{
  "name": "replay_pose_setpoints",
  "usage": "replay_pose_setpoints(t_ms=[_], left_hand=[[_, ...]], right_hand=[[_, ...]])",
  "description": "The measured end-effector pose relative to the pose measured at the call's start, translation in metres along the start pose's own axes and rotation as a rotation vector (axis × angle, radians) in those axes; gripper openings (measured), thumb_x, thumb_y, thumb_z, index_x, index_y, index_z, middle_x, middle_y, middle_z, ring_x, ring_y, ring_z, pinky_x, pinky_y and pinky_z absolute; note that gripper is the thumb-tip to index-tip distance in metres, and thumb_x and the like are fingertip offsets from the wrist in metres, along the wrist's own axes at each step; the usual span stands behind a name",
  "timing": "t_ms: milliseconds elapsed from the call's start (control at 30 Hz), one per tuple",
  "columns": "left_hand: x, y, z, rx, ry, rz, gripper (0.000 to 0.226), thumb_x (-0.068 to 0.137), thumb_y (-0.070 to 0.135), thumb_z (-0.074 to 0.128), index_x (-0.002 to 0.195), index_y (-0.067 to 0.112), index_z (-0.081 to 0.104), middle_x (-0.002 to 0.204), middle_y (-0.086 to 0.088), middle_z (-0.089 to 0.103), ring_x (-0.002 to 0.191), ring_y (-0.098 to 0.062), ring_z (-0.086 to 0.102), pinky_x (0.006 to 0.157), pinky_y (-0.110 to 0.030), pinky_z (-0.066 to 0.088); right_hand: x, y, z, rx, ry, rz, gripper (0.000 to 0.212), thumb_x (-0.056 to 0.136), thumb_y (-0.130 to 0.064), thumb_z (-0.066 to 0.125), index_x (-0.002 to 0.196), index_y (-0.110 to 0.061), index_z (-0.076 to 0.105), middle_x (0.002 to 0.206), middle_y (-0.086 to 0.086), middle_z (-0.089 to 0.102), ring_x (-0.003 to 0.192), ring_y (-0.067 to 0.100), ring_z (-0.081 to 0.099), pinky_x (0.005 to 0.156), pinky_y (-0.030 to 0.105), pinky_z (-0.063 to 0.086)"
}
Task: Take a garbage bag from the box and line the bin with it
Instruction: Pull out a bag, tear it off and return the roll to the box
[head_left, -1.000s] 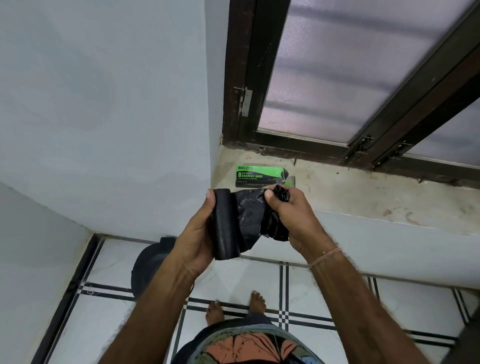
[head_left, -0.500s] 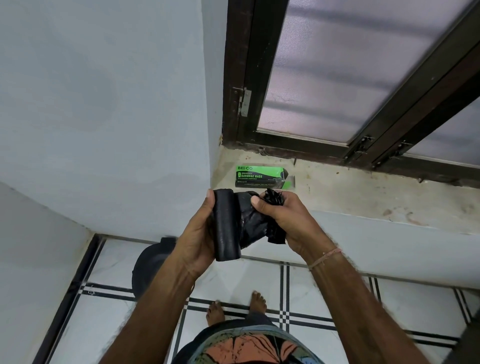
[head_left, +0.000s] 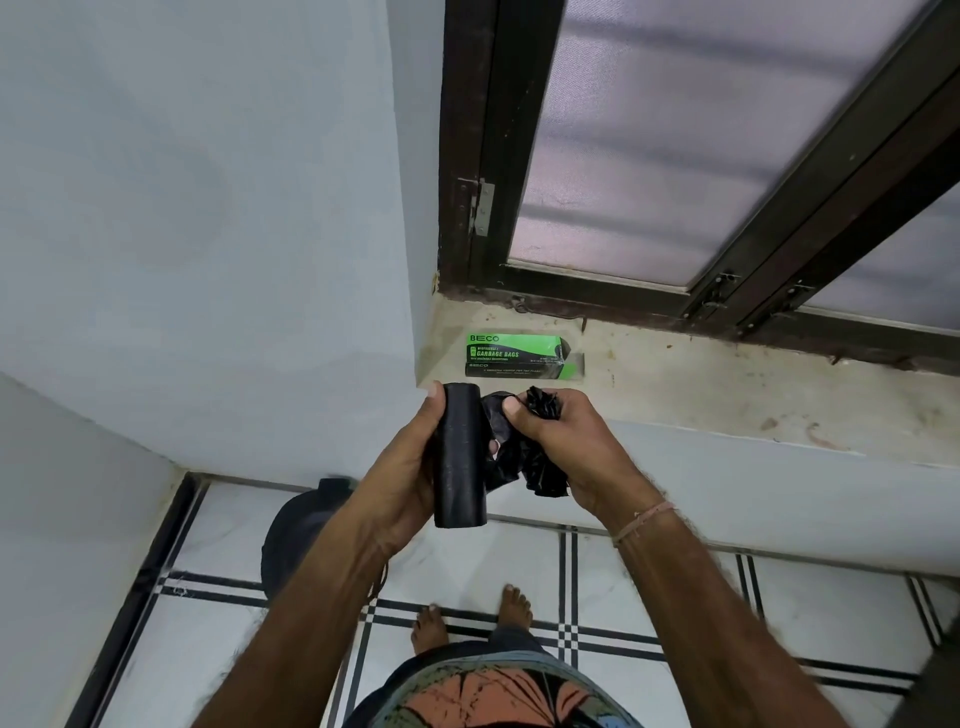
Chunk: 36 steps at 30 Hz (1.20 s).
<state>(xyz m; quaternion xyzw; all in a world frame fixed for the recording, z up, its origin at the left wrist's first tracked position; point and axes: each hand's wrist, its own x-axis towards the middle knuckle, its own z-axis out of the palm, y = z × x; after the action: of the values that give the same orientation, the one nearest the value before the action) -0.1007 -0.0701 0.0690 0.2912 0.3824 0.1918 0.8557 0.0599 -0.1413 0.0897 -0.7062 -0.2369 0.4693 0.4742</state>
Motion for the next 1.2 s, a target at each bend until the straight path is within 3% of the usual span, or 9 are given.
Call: replay_pose_setpoints(t_ms=[133,267,500,600,733,900,1033,1100,1200], left_hand=[[0.001,0.000,0.003,0.010,0.015,0.015,0.060,0.094,0.061,0.053,0.127,0.014,0.069,0.102,-0.011,0.081,0.081,-0.020,0.079,0.066,-0.032,0.063],[0.002,-0.001,0.009,-0.056,-0.002,0.014,0.072,0.086,0.065,0.057,0.132,0.010,0.066,0.097,-0.012,0.079,0.075,-0.020,0.076,0.068,-0.034,0.063],[0.007,-0.006,0.009,-0.100,0.034,0.011,0.083,0.085,0.068,0.056,0.139,0.005,0.060,0.093,-0.011,0.077,0.077,-0.020,0.074,0.072,-0.034,0.063],[0.006,-0.007,0.011,-0.029,0.059,0.045,0.078,0.081,0.070,0.058,0.130,0.010,0.067,0.098,-0.013,0.078,0.081,-0.022,0.076,0.071,-0.034,0.063],[0.005,-0.002,0.014,0.184,0.065,0.138,0.058,0.093,0.068,0.052,0.116,0.021,0.077,0.114,-0.021,0.077,0.104,-0.041,0.074,0.094,-0.054,0.060],[0.004,0.000,0.021,0.242,0.081,0.147,0.055,0.097,0.064,0.050,0.121,0.021,0.073,0.114,-0.020,0.077,0.105,-0.039,0.075,0.095,-0.056,0.060],[0.011,-0.003,0.027,0.056,0.078,0.082,0.070,0.087,0.069,0.056,0.130,0.015,0.069,0.119,-0.018,0.077,0.108,-0.034,0.074,0.092,-0.045,0.060],[0.017,-0.005,0.030,-0.076,0.039,0.078,0.080,0.084,0.072,0.058,0.132,0.008,0.063,0.105,-0.011,0.077,0.092,-0.024,0.076,0.081,-0.035,0.062],[0.022,-0.010,0.038,-0.202,0.018,0.100,0.069,0.090,0.070,0.050,0.119,0.009,0.067,0.093,-0.008,0.072,0.081,-0.018,0.072,0.079,-0.033,0.063]], right_hand=[[-0.001,0.000,0.000,0.239,-0.077,0.045,0.021,0.104,-0.012,0.058,0.093,-0.002,0.073,0.071,0.009,0.074,0.063,0.024,0.071,0.060,0.033,0.059],[-0.004,-0.001,0.005,0.503,-0.110,0.113,0.017,0.103,-0.007,0.055,0.099,0.001,0.069,0.073,0.009,0.075,0.059,0.021,0.072,0.057,0.031,0.061],[-0.004,0.006,0.004,0.624,-0.187,0.146,0.021,0.105,-0.010,0.050,0.103,0.000,0.069,0.078,0.011,0.076,0.066,0.019,0.074,0.062,0.029,0.061],[-0.001,0.007,0.001,0.520,-0.173,0.084,0.023,0.104,-0.017,0.055,0.106,-0.002,0.072,0.081,0.009,0.077,0.071,0.019,0.073,0.068,0.031,0.061],[0.003,0.007,-0.011,0.175,-0.152,-0.108,0.035,0.094,-0.033,0.069,0.103,0.000,0.076,0.089,0.015,0.076,0.083,0.026,0.073,0.077,0.038,0.058],[0.008,0.000,-0.023,-0.009,-0.205,-0.096,0.030,0.095,-0.027,0.073,0.086,0.002,0.072,0.074,0.010,0.072,0.064,0.027,0.067,0.046,0.026,0.049],[0.015,0.002,-0.023,0.304,-0.327,0.004,0.028,0.103,-0.022,0.059,0.086,-0.004,0.073,0.078,0.008,0.073,0.072,0.021,0.070,0.072,0.031,0.058],[0.018,0.003,-0.022,0.508,-0.384,0.055,0.031,0.103,-0.023,0.056,0.081,-0.006,0.070,0.083,0.010,0.072,0.074,0.020,0.069,0.076,0.031,0.060],[0.021,0.002,-0.024,0.638,-0.429,0.072,0.031,0.097,-0.030,0.056,0.077,-0.006,0.059,0.086,0.012,0.072,0.078,0.021,0.067,0.080,0.031,0.059]])
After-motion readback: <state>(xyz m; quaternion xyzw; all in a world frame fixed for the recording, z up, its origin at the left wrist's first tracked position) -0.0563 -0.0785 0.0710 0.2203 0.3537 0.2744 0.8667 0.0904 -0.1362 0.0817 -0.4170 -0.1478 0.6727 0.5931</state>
